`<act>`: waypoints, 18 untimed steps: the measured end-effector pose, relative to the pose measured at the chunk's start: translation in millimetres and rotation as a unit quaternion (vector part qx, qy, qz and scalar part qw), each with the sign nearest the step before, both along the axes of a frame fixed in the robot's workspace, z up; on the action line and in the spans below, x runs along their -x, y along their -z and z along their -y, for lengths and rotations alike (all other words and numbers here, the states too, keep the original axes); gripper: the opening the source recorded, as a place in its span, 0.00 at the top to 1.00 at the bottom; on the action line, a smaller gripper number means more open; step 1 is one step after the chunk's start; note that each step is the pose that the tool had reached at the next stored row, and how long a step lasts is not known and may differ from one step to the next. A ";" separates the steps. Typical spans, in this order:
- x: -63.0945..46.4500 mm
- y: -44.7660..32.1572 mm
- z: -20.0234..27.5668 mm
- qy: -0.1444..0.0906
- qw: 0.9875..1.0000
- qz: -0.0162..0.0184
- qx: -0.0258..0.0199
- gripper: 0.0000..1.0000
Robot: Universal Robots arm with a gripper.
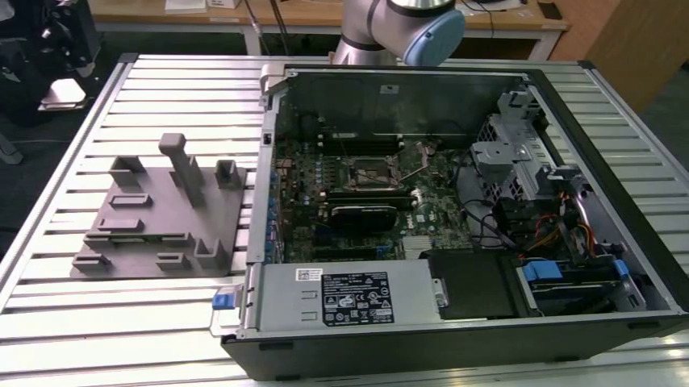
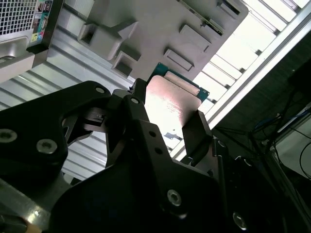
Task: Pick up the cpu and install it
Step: 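Pick up the cpu and move it towards the insertion slot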
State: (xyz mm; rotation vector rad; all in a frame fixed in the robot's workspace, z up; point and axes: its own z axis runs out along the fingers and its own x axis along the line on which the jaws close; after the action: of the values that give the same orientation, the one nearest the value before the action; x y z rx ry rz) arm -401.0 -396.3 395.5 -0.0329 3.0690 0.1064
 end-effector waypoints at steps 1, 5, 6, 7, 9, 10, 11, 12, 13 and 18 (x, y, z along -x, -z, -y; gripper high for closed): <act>-1.9 0.0 -0.2 0.000 1.000 0.000 0.000 0.46; -9.2 -0.1 -1.2 0.000 1.000 0.000 0.000 0.46; -11.1 0.0 -1.4 0.000 1.000 0.000 0.000 0.46; -13.0 0.0 -1.6 0.000 1.000 0.000 0.000 0.46; -16.6 0.0 -2.1 0.000 1.000 0.000 0.000 0.46; -18.3 0.0 -2.4 0.000 1.000 0.000 0.000 0.46; -20.0 0.0 -2.6 0.000 1.000 0.000 0.000 0.46; -21.8 -0.1 -2.8 0.000 1.000 0.000 0.000 0.46; -23.5 -0.1 -3.1 0.000 1.000 0.000 0.000 0.46; -31.9 0.0 -4.5 0.000 1.000 0.000 0.000 0.46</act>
State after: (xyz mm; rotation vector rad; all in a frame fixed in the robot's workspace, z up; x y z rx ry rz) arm -369.1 -391.8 395.5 -0.0329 3.0691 0.1064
